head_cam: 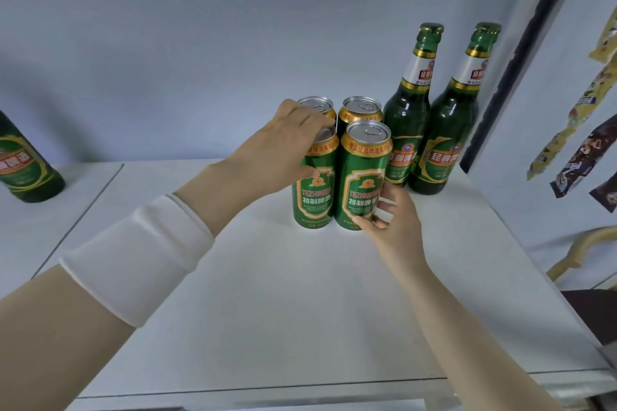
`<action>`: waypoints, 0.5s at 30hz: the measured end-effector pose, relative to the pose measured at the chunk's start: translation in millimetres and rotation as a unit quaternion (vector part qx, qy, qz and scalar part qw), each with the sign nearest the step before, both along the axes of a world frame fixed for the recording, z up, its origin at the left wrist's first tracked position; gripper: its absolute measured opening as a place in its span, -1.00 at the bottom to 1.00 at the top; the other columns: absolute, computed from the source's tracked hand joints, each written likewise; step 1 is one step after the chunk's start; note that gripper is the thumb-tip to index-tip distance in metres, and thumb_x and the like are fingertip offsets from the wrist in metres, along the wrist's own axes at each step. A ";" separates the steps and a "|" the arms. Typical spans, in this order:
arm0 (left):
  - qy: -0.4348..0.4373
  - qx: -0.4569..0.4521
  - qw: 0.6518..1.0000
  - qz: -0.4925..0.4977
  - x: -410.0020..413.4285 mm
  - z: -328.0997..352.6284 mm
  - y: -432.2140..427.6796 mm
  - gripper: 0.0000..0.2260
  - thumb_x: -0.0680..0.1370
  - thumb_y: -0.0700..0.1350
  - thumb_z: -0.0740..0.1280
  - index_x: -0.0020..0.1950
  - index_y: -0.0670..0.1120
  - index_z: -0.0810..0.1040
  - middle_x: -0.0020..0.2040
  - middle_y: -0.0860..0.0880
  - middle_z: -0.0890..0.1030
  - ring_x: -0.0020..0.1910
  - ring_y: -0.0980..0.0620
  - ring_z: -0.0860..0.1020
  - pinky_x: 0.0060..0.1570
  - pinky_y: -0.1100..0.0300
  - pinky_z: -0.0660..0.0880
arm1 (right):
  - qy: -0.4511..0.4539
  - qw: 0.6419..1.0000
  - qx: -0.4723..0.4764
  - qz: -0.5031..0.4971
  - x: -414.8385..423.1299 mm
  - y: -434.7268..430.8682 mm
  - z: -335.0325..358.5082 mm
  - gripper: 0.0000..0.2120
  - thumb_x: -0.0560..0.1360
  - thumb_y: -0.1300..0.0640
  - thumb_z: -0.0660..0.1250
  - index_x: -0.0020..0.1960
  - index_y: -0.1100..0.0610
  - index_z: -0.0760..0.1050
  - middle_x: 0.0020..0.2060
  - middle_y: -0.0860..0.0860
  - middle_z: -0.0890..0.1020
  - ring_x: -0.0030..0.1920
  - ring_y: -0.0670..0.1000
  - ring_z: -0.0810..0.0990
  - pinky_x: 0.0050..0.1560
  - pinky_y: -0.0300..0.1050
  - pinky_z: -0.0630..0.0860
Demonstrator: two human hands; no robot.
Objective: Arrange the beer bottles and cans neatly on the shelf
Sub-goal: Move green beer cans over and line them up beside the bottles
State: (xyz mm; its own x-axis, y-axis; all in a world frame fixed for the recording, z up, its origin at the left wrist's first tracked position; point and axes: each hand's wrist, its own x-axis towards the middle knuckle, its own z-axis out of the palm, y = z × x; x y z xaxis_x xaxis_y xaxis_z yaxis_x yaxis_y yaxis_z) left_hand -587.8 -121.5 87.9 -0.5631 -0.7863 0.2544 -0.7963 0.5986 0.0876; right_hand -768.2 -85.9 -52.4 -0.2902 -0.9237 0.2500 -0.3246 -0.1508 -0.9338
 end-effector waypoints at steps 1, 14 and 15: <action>0.005 -0.003 1.000 -0.001 -0.2 -0.9 0.1 -0.35 0.40 -0.09 0.45 0.42 -0.10 0.24 0.36 -0.05 0.36 0.37 -0.05 0.18 0.28 0.19 0.20 | 0.004 1.000 -0.001 -0.003 0.8 -0.5 -0.4 -0.40 0.30 0.28 0.50 0.27 0.17 0.34 0.23 0.12 0.45 0.10 -0.03 0.48 -0.22 -0.42 0.46; 0.046 -0.017 0.999 -0.018 3.9 -15.5 -0.2 -0.34 0.44 -0.12 0.40 0.46 -0.14 0.16 0.40 -0.09 0.33 0.42 -0.06 0.15 0.35 0.19 0.14 | 0.057 0.998 0.030 -0.017 6.9 1.8 8.9 -0.36 0.32 0.26 0.48 0.32 0.19 0.29 0.27 0.14 0.42 0.10 -0.03 0.45 -0.02 -0.15 0.46; 0.049 -0.019 0.998 -0.019 4.1 -17.6 0.2 -0.32 0.45 -0.12 0.40 0.47 -0.15 0.14 0.42 -0.09 0.31 0.44 -0.06 0.14 0.38 0.19 0.12 | 0.072 0.997 0.032 -0.020 7.8 4.0 9.9 -0.36 0.33 0.24 0.49 0.33 0.19 0.29 0.27 0.13 0.42 0.10 -0.01 0.46 0.00 -0.12 0.47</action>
